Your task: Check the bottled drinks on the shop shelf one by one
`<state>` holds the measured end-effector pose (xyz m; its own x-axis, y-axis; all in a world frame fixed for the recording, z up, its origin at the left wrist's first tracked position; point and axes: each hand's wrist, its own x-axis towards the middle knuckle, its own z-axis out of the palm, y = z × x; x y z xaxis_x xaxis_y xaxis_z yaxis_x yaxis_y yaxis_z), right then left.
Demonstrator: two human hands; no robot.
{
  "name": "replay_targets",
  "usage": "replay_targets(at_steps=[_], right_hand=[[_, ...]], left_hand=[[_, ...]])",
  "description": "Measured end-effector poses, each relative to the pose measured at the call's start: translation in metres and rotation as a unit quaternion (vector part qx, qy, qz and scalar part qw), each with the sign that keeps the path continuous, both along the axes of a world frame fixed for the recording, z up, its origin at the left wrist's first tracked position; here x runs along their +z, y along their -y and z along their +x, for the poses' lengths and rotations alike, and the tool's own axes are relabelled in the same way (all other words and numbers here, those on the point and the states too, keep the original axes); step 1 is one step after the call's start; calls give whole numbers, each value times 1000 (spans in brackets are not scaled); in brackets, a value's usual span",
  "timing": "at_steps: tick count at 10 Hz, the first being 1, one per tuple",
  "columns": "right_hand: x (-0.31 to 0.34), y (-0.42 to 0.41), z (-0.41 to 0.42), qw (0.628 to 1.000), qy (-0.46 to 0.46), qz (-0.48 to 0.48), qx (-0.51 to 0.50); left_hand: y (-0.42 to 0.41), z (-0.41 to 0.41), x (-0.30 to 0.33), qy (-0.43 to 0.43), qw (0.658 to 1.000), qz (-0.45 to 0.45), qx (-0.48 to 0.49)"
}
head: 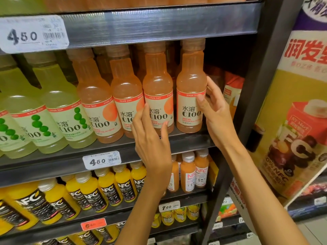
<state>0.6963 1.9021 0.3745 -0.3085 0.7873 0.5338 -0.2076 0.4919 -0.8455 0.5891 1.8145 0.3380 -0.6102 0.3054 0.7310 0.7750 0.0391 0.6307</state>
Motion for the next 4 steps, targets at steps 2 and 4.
replay_targets(at_steps=[2, 4], right_hand=[[0, -4, 2, 1000, 17, 4, 2], [-4, -3, 2, 999, 8, 9, -35]], left_hand=[[2, -3, 4, -10, 1000, -2, -26], [16, -15, 0, -5, 994, 4, -105]])
